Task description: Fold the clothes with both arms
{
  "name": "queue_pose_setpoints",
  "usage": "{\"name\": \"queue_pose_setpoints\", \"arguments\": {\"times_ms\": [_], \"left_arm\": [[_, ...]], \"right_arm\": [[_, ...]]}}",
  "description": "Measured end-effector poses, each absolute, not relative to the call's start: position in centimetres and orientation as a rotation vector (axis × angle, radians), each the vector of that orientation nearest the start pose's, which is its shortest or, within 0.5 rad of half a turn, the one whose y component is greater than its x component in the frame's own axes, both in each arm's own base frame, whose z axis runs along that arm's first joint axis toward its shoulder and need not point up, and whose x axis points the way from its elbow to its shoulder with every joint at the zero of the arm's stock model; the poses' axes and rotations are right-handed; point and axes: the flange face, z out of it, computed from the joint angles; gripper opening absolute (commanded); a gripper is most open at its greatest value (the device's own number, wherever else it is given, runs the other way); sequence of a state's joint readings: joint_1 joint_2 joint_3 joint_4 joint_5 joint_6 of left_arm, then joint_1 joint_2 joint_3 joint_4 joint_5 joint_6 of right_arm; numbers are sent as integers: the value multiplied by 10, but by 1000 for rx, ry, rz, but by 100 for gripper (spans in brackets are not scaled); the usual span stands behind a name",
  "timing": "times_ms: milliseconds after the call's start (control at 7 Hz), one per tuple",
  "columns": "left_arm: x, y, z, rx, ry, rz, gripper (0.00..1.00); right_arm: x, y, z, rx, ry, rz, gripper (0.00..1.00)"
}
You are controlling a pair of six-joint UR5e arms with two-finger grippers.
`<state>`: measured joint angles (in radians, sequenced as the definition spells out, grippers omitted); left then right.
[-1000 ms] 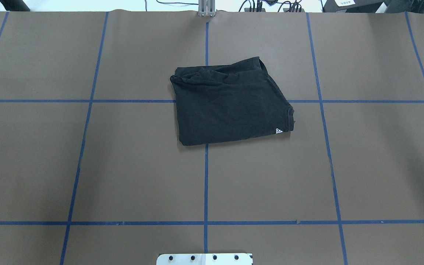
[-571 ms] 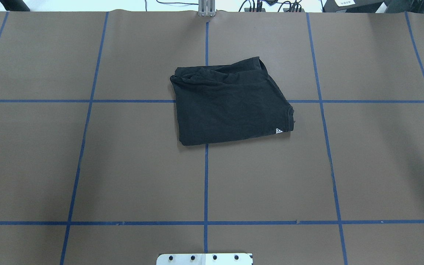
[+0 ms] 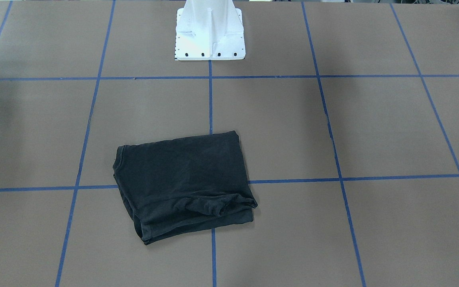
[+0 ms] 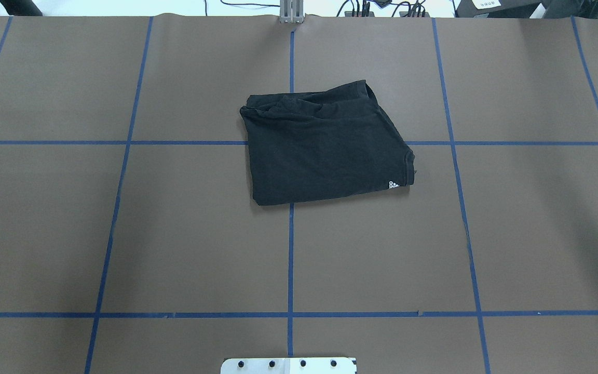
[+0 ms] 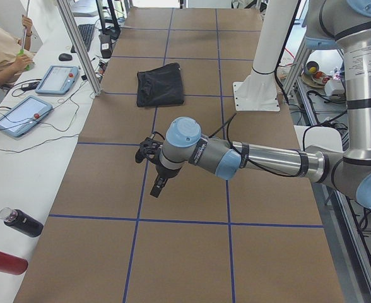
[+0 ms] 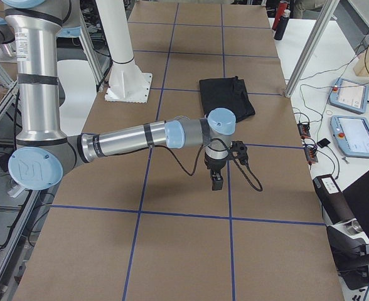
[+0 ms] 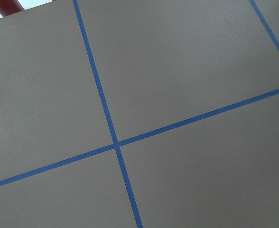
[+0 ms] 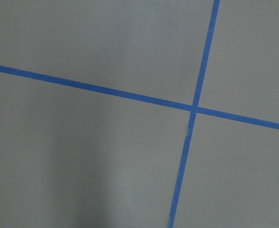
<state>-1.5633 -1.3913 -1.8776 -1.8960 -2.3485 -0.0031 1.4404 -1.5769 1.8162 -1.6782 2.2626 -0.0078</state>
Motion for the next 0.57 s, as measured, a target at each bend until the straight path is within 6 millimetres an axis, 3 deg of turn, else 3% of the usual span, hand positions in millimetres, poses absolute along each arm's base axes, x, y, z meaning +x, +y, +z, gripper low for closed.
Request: {"name": "queue_pose_setpoints", "arguments": {"times_ms": [571], "left_arm": [[-60, -434, 551, 425, 775, 181, 100]], "right_arm": [[6, -492, 557, 84, -698, -178, 100]]}}
